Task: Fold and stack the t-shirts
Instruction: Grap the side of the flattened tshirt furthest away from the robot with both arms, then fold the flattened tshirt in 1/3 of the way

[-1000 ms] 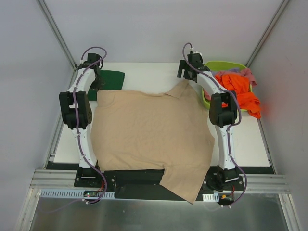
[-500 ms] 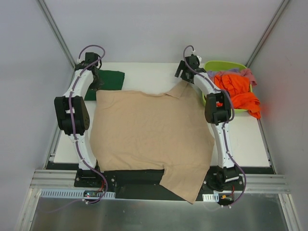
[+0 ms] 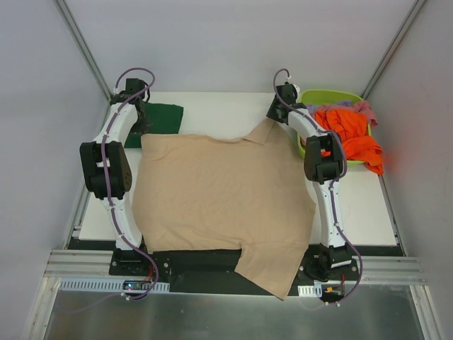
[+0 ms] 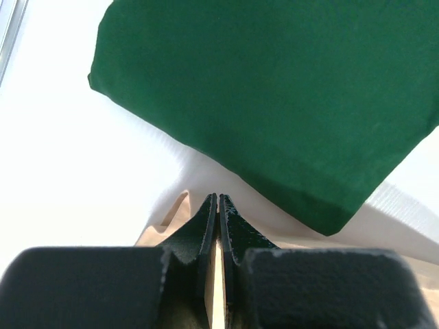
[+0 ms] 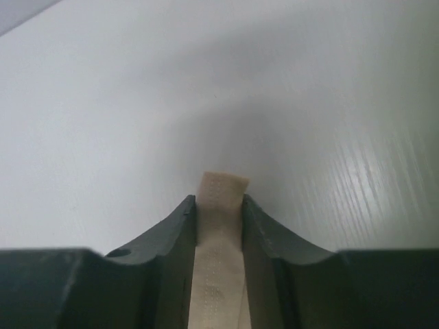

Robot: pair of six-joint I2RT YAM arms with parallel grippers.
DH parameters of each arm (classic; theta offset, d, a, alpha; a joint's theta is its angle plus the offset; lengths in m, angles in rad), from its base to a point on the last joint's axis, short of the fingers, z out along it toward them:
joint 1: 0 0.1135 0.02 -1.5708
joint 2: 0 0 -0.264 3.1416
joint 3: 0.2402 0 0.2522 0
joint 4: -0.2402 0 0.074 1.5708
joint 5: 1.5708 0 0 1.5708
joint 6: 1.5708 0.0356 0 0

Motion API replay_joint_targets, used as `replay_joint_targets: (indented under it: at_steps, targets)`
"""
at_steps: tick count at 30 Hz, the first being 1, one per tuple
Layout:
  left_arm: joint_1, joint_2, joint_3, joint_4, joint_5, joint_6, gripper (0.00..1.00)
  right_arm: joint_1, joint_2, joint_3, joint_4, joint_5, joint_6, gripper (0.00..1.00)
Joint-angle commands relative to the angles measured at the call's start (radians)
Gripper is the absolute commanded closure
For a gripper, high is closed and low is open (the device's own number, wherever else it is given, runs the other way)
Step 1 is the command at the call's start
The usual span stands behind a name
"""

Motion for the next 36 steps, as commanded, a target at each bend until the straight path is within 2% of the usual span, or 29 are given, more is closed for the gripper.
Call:
replay_joint_targets:
  at_steps: [1,5,8,10,16,23,30,36]
  targets:
    - [-0.007,-0.074,-0.012,-0.01,-0.025,0.002,1.0,0.013,-0.168,-0.098,0.014,0.054,-0.022,0.73]
    - [-0.012,-0.079,-0.022,-0.01,-0.025,-0.001,1.0,0.023,-0.233,-0.164,0.022,0.128,-0.06,0.84]
    - [-0.013,-0.088,-0.033,-0.007,-0.028,-0.001,1.0,0.026,-0.25,-0.164,-0.008,0.118,-0.08,0.89]
    - [-0.013,-0.095,-0.045,-0.006,-0.039,-0.004,1.0,0.031,-0.263,-0.165,-0.04,0.122,-0.085,1.0]
    - [-0.013,-0.144,-0.113,0.002,-0.073,-0.022,1.0,0.06,-0.4,-0.276,-0.149,0.18,-0.074,1.0]
    - [-0.015,-0.258,-0.274,0.054,-0.025,-0.061,1.0,0.072,-0.601,-0.449,-0.32,0.211,-0.065,1.0]
    - [-0.013,-0.385,-0.468,0.102,-0.053,-0.096,1.0,0.097,-0.814,-0.685,-0.367,0.225,-0.042,1.0]
    - [-0.013,-0.46,-0.573,0.12,-0.068,-0.11,1.0,0.102,-0.98,-0.849,-0.424,0.254,-0.006,1.0]
